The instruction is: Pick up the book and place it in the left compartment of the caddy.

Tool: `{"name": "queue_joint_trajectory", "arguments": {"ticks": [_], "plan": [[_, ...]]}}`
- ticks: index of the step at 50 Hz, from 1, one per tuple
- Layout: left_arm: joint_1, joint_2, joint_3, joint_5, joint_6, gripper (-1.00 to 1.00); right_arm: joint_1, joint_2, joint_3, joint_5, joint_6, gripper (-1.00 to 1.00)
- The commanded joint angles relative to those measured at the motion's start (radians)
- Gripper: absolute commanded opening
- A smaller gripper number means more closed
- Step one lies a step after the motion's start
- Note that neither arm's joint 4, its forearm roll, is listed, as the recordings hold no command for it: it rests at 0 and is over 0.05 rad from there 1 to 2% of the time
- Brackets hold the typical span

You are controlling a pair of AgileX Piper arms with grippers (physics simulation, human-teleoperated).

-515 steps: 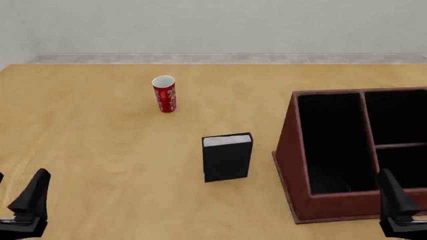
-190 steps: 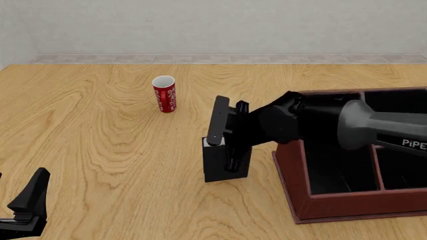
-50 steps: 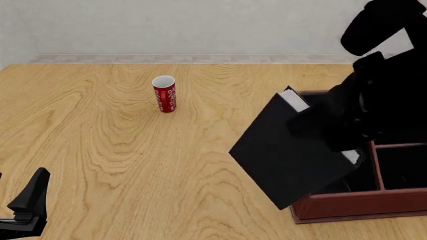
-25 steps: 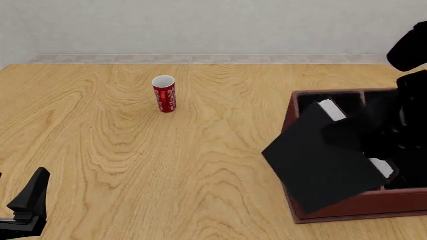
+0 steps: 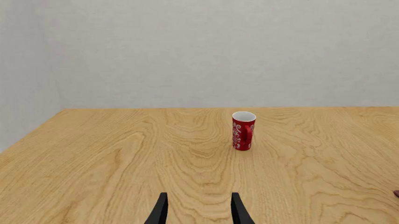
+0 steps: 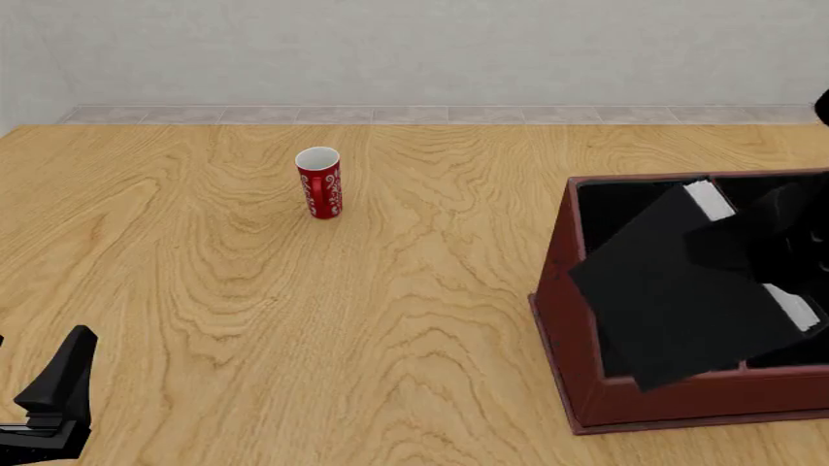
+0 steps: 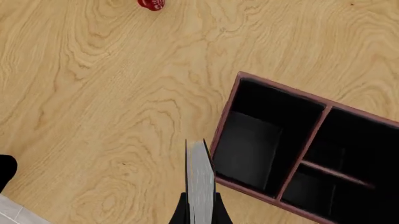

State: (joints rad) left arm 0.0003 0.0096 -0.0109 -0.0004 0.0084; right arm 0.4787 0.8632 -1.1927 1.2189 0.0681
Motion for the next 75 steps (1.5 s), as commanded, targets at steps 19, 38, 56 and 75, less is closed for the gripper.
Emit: {"name": "queue_joint_trajectory", "arguments": {"ticks": [19, 38, 56, 75], "plan": [[-0.001, -0.005, 0.001, 0.004, 0.0, 1.0, -0.186, -0.003, -0.024, 0.001, -0.04, -1.0], [-0.001, -0.004, 0.001, 0.004, 0.0, 1.0, -0.263, 0.051, -0.051, 0.001, -0.039, -1.0], [-0.001, -0.005, 0.001, 0.004, 0.0, 1.0, -0.291, 0.097, -0.06, 0.001, -0.05, -1.0], [-0.001, -0.005, 0.001, 0.004, 0.0, 1.0, -0.303, 0.136, -0.099, 0.001, -0.037, -1.0]]}}
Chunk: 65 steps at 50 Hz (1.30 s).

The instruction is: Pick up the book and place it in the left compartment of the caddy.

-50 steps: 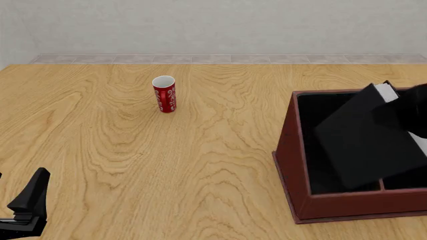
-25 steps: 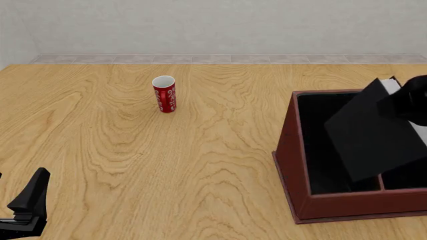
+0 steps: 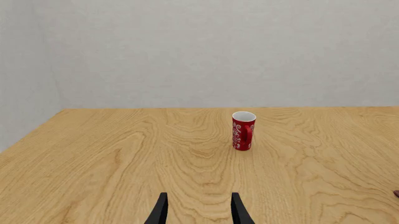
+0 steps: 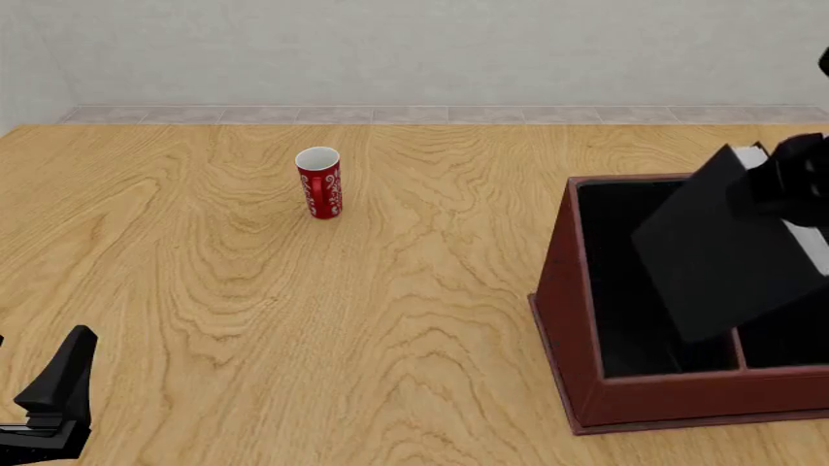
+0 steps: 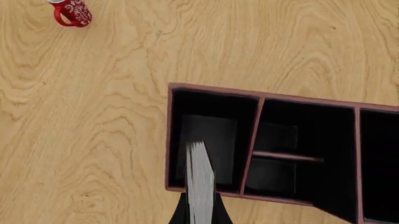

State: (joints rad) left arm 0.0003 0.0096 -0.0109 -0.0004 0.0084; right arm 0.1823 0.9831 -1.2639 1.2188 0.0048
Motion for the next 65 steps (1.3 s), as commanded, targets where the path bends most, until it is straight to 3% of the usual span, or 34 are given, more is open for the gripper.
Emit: {"name": "queue_joint_trajectory", "arguments": {"ticks": [1, 22, 40, 65], "plan": [[-0.001, -0.005, 0.001, 0.004, 0.0, 1.0, -0.007, 0.02, -0.032, 0.001, 0.028, -1.0], [-0.001, -0.004, 0.001, 0.004, 0.0, 1.0, 0.002, 0.081, -0.074, 0.001, 0.05, -1.0], [-0.001, -0.005, 0.001, 0.004, 0.0, 1.0, -0.021, 0.155, -0.143, 0.001, 0.036, -1.0], [0.0, -0.005, 0.001, 0.004, 0.0, 1.0, -0.041, 0.177, -0.118, 0.001, 0.047, -1.0]]}}
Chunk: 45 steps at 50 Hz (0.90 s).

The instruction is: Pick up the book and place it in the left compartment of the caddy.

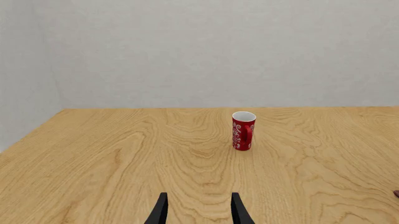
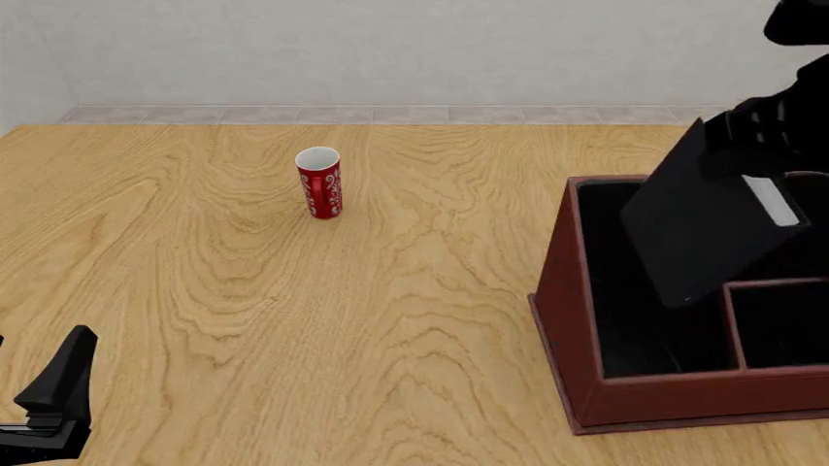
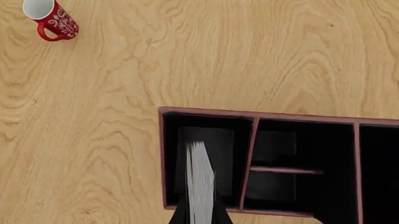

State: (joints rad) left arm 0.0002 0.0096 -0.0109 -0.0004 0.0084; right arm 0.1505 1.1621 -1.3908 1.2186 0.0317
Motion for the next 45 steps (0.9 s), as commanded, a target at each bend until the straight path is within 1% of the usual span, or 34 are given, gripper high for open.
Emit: {"name": "queue_joint_trajectory", "arguments": {"ticks": [1, 5, 14, 19, 20, 27, 36, 37, 39, 45], "plan": [[-0.001, -0.004, 0.001, 0.004, 0.0, 1.0, -0.008, -0.003, 0.011, 0.001, 0.023, -1.0], [-0.001, -0.005, 0.001, 0.004, 0.0, 1.0, -0.02, -0.001, 0.012, 0.001, 0.016, -1.0], [-0.001, -0.005, 0.001, 0.004, 0.0, 1.0, -0.011, 0.009, 0.008, 0.001, 0.039, -1.0], [-0.001, -0.004, 0.001, 0.004, 0.0, 1.0, -0.02, 0.016, 0.008, 0.001, 0.035, -1.0], [0.0, -0.005, 0.001, 0.004, 0.0, 1.0, -0.016, 0.017, 0.01, 0.001, 0.043, -1.0], [-0.001, -0.005, 0.001, 0.004, 0.0, 1.0, -0.019, 0.028, 0.014, -0.001, 0.044, -1.0], [-0.001, -0.005, 0.001, 0.004, 0.0, 1.0, -0.02, 0.039, 0.054, -0.039, 0.047, -1.0], [0.0, -0.005, 0.001, 0.004, 0.0, 1.0, -0.025, 0.041, 0.061, -0.045, 0.04, -1.0], [0.0, -0.005, 0.001, 0.004, 0.0, 1.0, -0.021, 0.041, 0.07, -0.052, 0.048, -1.0], [-0.001, -0.005, 0.001, 0.004, 0.0, 1.0, -0.025, 0.048, 0.09, -0.075, 0.048, -1.0]]}}
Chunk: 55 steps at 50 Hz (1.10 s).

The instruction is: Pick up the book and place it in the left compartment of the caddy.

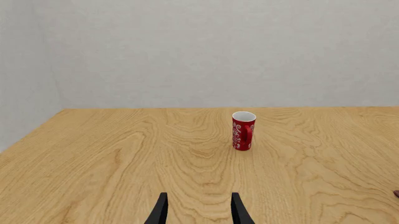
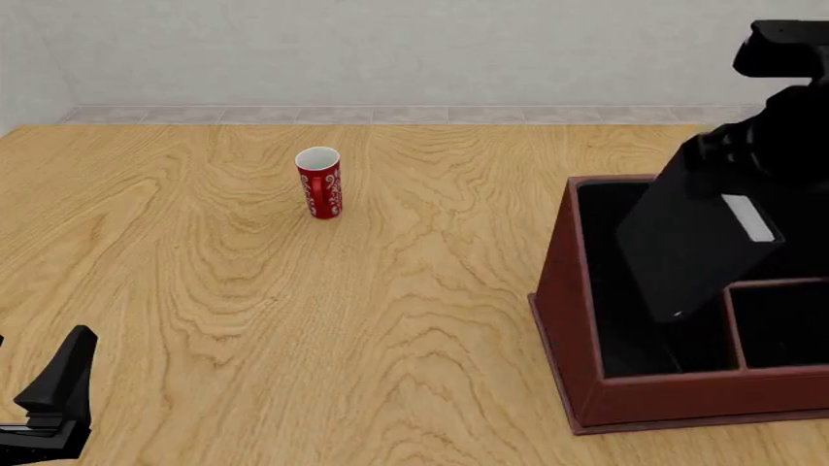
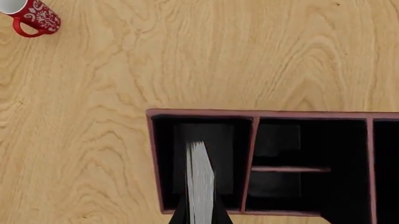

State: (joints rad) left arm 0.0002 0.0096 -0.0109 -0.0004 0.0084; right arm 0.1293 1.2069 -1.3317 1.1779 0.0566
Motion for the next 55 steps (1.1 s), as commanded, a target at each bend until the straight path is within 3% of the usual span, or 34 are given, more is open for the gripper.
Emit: {"name": "queue_joint_trajectory", "arguments": {"ticks": [1, 55], "plan": [[-0.001, -0.004, 0.001, 0.004, 0.0, 1.0, -0.002, 0.004, 0.038, -0.041, 0.025, -1.0], [-0.001, -0.004, 0.001, 0.004, 0.0, 1.0, -0.035, 0.055, 0.234, -0.222, 0.022, -1.0]]}}
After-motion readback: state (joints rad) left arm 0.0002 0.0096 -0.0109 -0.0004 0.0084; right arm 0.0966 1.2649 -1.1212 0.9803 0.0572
